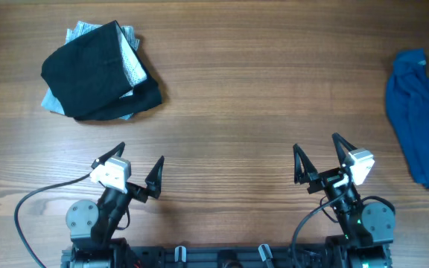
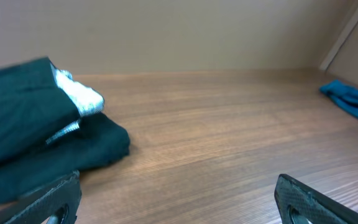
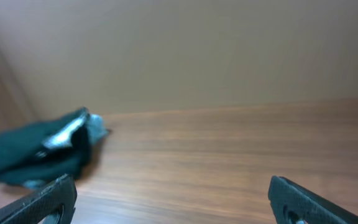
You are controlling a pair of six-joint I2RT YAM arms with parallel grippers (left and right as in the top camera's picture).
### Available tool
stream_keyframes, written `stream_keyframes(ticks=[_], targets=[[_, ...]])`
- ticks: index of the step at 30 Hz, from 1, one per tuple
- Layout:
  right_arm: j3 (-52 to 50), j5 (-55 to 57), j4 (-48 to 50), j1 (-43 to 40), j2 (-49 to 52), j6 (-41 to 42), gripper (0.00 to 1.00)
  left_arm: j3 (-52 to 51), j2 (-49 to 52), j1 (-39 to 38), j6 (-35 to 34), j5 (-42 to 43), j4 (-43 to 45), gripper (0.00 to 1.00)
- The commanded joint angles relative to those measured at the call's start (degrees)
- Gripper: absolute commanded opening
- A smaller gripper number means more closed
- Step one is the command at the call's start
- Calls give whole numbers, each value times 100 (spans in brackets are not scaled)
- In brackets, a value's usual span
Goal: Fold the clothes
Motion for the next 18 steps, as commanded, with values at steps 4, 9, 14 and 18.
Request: stream_keyframes(ticks=[4,9,14,18], targets=[[1718,-345,-234,-26,1462,603,100,1375,1025,42,-459,122,-448,100],[3615,125,-1786,-26,3700,588,100,2964,2924,42,-461,146,-1388,100],[5976,293,-3814,-26,6607,-485,100,5272,5222,42,-455,125,-3252,100],[6837,2,-4520,-26,7799,-503,100,6376,6367,42,-457,131,-4155,100]])
